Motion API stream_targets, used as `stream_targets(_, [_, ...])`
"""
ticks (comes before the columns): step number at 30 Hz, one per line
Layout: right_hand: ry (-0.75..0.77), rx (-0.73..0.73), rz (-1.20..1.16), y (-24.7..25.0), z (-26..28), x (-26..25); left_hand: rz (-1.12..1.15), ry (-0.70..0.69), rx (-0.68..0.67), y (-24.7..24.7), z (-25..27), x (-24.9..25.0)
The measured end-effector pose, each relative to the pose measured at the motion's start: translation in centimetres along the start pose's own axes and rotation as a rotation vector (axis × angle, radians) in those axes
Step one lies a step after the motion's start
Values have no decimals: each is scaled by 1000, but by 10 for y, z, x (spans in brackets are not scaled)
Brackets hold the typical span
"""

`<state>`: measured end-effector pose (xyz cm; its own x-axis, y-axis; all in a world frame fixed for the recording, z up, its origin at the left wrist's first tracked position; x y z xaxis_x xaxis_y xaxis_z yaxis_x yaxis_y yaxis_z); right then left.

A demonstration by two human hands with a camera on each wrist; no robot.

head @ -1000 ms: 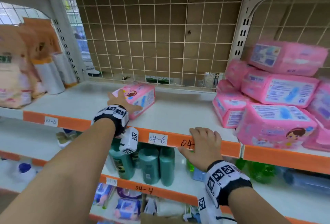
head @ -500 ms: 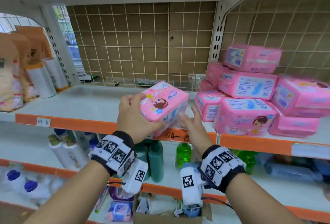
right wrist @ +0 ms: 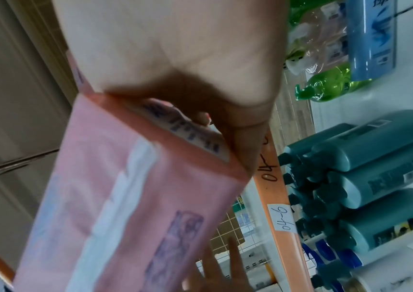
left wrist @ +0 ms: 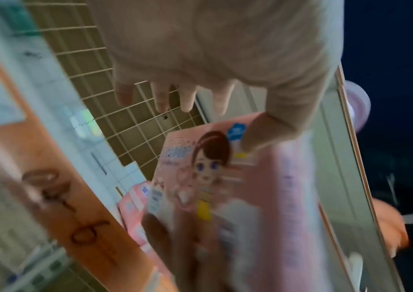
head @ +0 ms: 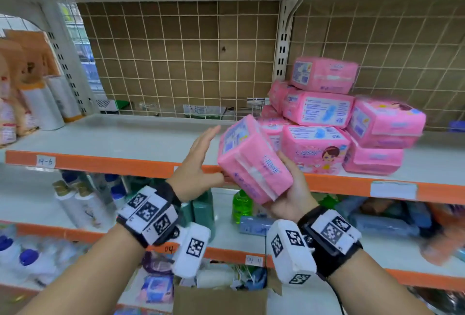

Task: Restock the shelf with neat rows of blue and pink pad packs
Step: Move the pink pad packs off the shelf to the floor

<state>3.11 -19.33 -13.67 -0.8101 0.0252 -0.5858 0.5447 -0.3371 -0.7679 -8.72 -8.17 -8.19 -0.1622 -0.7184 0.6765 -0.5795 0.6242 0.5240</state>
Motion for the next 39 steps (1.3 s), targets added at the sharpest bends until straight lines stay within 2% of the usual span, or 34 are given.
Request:
stream_targets(3, [-72,-85,92,-4,12,3,-460,-88,-194,3,-13,8])
stream_targets(4, [-91,-104,118,-4,15,3,-549,-101,-245,3,-17,9])
stream_targets(6, [-113,-82,143,0,17,0,-585,-160,-301,1,-23,16])
stream_targets(10, [-27,79,189,15,10,-16,-617,-282,-313,3,-31,31])
stream_targets(13, [-94,91,194,11,11,-20,-638,-229,-275,10,-37,30])
stream_targets(15, [-88,121,281,8,14,-26,-646,-169,-235,17,-40,23])
stream_targets(17, [13,216,492,4,18,-35,-662,-91,-243,21,-44,15])
stream_targets(20, [266,389,934,-7,24,-44,-671,-7,-286,21,-51,5])
stream_targets(22, [395,383,1073,-16,23,-48,-682,7,-310,18,-54,1])
stream_targets(25, [454,323,1151,-21,16,-52,-714,41,-307,16,-57,-6])
stream_targets(28, [497,394,1223,-18,2,-58,-737,108,-287,16,-65,-19])
stream_targets(31, [483,373,1241,-17,-19,-51,-760,162,-273,9,-74,-34])
stream_targets(39, [385,469,1287,-2,-44,-49,-745,173,-456,3,-100,-54])
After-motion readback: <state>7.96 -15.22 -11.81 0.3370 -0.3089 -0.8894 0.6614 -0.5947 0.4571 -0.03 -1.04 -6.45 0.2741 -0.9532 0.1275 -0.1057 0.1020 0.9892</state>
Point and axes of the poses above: each hand's wrist, its own z-axis away from the middle knuckle, its own y-axis out of the back of the hand, x = y × z, the point moved 5 cm from there along -z, towards the middle knuckle, and after that the axes turned 13 degrees about -y, right-handed, at the moved point
